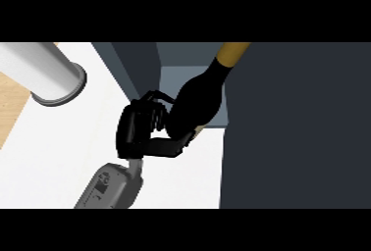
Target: Pick up the wine, place it into the cabinet and close the cabinet
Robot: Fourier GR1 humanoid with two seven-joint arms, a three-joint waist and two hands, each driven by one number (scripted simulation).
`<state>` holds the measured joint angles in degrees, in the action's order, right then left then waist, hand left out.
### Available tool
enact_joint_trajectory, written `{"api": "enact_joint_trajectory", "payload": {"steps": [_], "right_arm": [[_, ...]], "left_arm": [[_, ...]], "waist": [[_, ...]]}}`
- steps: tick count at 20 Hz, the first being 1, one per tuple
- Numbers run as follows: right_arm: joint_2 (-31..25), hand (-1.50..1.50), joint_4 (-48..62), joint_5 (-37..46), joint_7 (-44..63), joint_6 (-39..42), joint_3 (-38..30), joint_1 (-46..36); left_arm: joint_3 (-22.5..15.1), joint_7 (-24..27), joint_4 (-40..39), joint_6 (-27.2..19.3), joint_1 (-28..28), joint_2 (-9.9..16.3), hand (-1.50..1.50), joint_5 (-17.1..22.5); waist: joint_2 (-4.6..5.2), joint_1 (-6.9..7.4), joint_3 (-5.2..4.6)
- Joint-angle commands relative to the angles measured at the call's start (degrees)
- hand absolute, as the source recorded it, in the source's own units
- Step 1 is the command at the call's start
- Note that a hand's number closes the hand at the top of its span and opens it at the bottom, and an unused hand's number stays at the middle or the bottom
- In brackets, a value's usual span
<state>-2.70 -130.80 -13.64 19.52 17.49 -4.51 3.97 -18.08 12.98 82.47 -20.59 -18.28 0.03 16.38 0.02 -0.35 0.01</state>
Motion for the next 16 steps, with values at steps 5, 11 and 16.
{"api": "enact_joint_trajectory", "payload": {"steps": [5,11,16], "right_arm": [[-2.3,-1.50,2.2,-4.8,-0.1,1.0,-4.4,-2.0],[-1.6,-1.50,0.9,-2.5,0.5,0.9,-2.1,-0.9],[0.0,-1.50,0.3,1.6,3.1,-2.6,1.5,-4.0]], "left_arm": [[-4.3,5.6,-12.9,-6.9,-7.8,0.0,1.50,4.4],[-9.9,11.9,-19.3,-9.9,-8.6,0.0,1.50,11.7],[-11.3,14.0,-23.2,-11.4,-10.1,0.0,1.50,15.3]], "waist": [[0.05,-0.14,-0.01],[0.03,-0.15,-0.01],[0.03,-0.12,-0.03]]}}
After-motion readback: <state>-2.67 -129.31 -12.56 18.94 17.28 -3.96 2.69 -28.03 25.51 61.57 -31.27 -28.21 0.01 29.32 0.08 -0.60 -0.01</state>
